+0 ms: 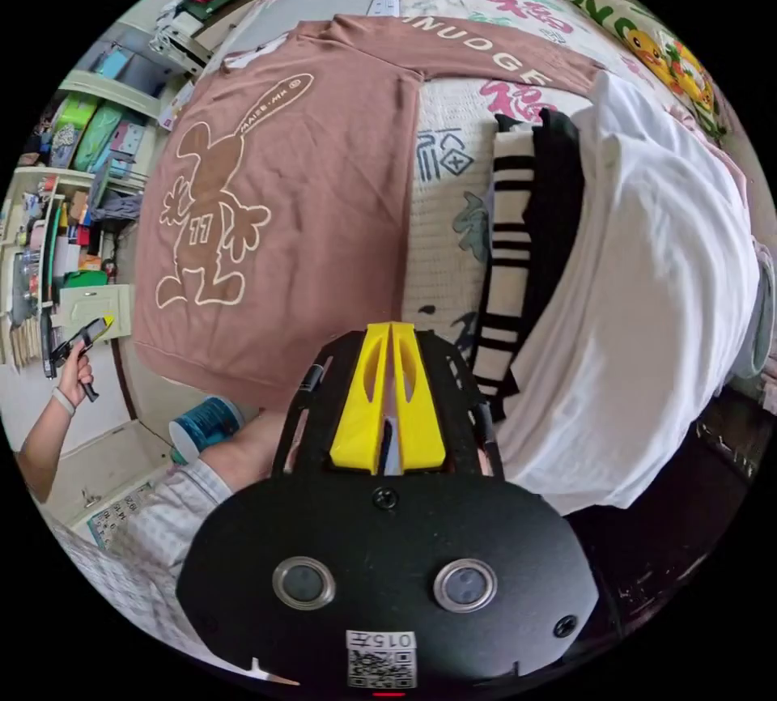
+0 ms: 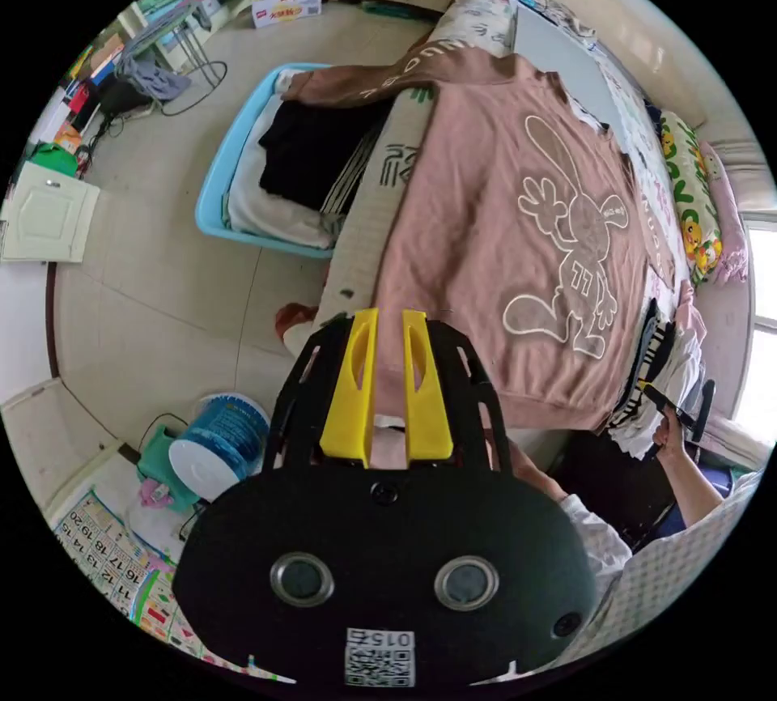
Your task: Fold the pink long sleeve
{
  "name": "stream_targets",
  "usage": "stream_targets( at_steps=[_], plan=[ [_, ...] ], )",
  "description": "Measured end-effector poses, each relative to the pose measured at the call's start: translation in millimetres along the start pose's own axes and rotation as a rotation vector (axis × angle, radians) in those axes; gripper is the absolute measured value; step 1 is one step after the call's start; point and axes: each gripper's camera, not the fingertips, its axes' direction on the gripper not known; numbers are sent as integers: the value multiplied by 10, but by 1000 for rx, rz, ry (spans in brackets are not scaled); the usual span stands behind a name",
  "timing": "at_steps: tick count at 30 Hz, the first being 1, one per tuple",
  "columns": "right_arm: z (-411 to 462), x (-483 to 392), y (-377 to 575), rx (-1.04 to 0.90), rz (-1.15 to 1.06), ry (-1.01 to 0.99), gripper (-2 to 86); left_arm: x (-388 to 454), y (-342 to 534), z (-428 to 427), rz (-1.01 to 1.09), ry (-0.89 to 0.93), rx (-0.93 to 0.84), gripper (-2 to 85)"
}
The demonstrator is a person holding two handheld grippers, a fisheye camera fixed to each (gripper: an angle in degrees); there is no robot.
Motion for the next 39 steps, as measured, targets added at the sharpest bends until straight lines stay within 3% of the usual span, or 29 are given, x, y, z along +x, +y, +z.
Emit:
stream_targets(
  at_steps=[10,19,26,39],
  plan=[
    [681,-171,-263,-115,1,51,86,16,43,-193,-40,-81,-47,-2],
    [985,-202,-520,-136,39,6,84,102,-47,-15,-74,-33,-172,-9],
    [1160,-181,-656,-135,46,-25,83,390,89,-146,-29,-136,-106,-8],
    [1339,-67,-802,-126,60,-68,82,527,148,-223,-71,-94,-108,-7]
  ],
)
